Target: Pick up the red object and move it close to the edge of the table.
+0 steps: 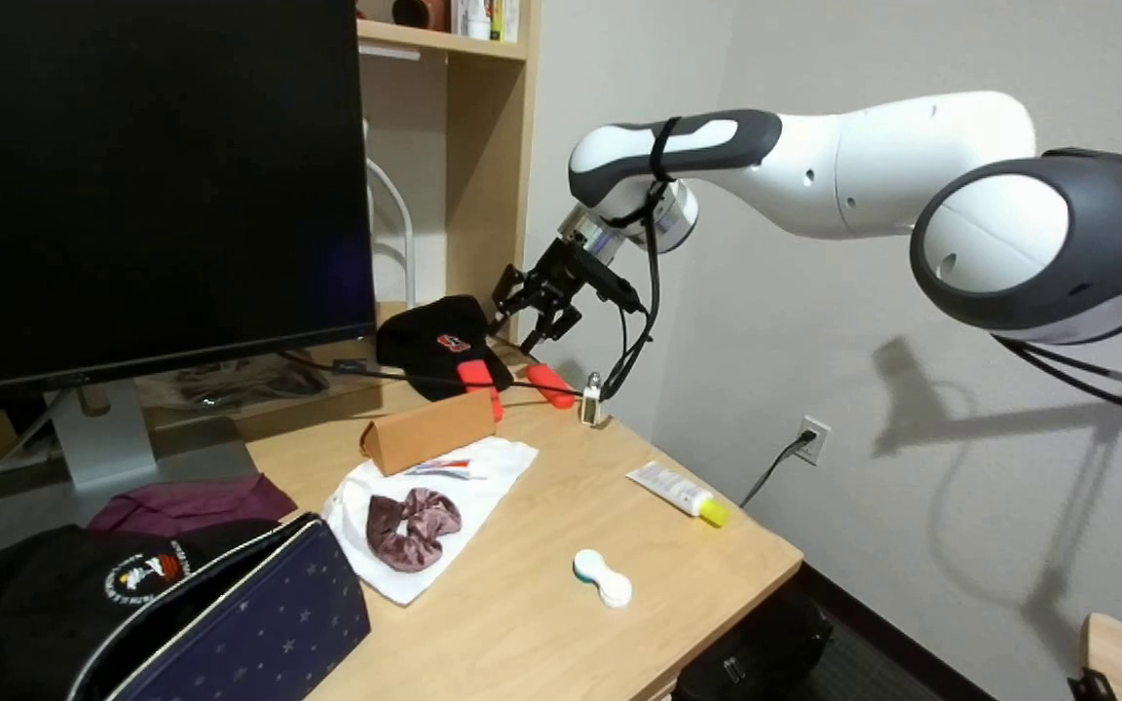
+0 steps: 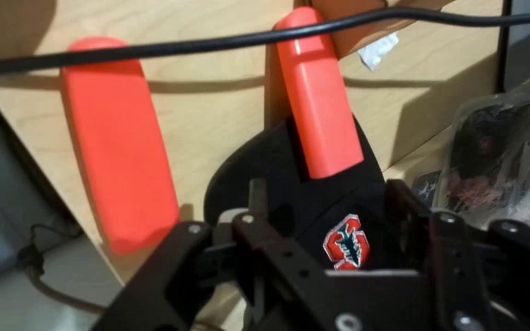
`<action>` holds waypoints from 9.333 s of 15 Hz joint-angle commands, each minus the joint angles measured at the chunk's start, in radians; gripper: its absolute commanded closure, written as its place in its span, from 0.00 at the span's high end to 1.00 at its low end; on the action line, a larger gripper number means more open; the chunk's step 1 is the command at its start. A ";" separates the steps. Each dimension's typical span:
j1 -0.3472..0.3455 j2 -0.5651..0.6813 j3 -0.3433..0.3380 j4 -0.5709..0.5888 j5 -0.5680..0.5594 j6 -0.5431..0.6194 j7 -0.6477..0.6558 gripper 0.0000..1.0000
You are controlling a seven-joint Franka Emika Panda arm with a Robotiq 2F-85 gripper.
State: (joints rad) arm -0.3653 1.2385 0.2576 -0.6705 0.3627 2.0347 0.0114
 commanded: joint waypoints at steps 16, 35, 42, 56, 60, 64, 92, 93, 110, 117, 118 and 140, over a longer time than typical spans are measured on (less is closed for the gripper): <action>0.260 -0.012 -0.296 -0.017 -0.158 0.082 0.217 1.00; 0.365 0.057 -0.438 0.023 -0.196 0.072 0.215 0.60; 0.369 0.060 -0.442 0.025 -0.194 0.069 0.215 0.21; 0.342 -0.195 -0.457 -0.093 -0.180 0.067 0.168 0.21; 0.360 -0.328 -0.459 -0.222 -0.184 0.033 0.108 0.21; 0.387 -0.455 -0.475 -0.391 -0.198 0.065 0.054 0.21; 0.342 -0.767 -0.311 -0.877 -0.285 0.159 -0.036 0.21; 0.340 -0.782 -0.307 -0.903 -0.278 0.159 -0.033 0.21; 0.341 -0.726 -0.313 -1.358 -0.331 0.546 -0.021 0.21; 0.338 -0.668 -0.311 -1.386 -0.344 0.642 -0.018 0.21; 0.339 -0.671 -0.311 -1.386 -0.346 0.634 -0.017 0.21; 0.312 -0.985 -0.245 -1.709 -0.297 0.705 -0.013 0.21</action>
State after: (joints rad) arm -0.0461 0.3008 -0.0010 -2.3858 0.0436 2.8748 0.0091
